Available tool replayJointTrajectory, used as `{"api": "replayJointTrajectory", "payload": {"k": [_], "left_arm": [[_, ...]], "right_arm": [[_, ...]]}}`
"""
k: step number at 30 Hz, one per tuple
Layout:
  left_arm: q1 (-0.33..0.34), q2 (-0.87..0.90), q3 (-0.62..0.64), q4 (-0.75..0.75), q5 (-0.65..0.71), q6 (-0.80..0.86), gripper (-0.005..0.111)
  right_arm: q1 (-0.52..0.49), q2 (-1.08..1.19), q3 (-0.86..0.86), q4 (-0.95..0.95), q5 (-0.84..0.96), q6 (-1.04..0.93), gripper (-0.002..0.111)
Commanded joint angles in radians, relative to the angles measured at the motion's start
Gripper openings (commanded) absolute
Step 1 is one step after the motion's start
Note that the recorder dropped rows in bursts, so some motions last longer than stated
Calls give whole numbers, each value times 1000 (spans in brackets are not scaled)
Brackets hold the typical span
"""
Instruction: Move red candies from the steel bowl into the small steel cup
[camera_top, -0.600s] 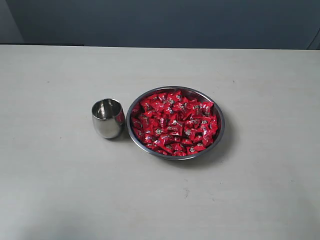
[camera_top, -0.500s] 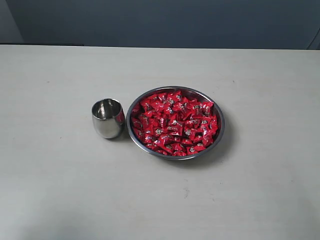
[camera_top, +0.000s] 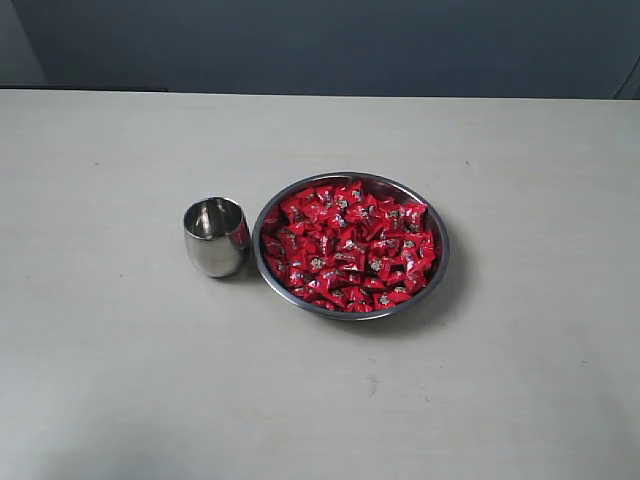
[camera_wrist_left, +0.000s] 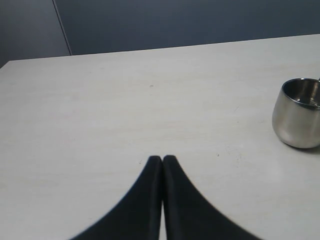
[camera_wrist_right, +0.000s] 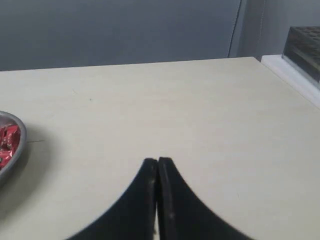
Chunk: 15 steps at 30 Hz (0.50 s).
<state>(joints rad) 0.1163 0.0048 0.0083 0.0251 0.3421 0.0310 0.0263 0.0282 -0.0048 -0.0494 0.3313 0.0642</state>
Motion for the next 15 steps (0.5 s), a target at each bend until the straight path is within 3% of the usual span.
{"api": "replayJointTrajectory", "payload": {"k": [1, 15], "left_arm": [[-8, -5, -8, 2, -5, -2, 0], [-8, -5, -8, 2, -5, -2, 0]], "right_arm": [[-5, 86, -54, 41, 8, -1, 0], [-5, 380, -411, 41, 15, -1, 0]]}}
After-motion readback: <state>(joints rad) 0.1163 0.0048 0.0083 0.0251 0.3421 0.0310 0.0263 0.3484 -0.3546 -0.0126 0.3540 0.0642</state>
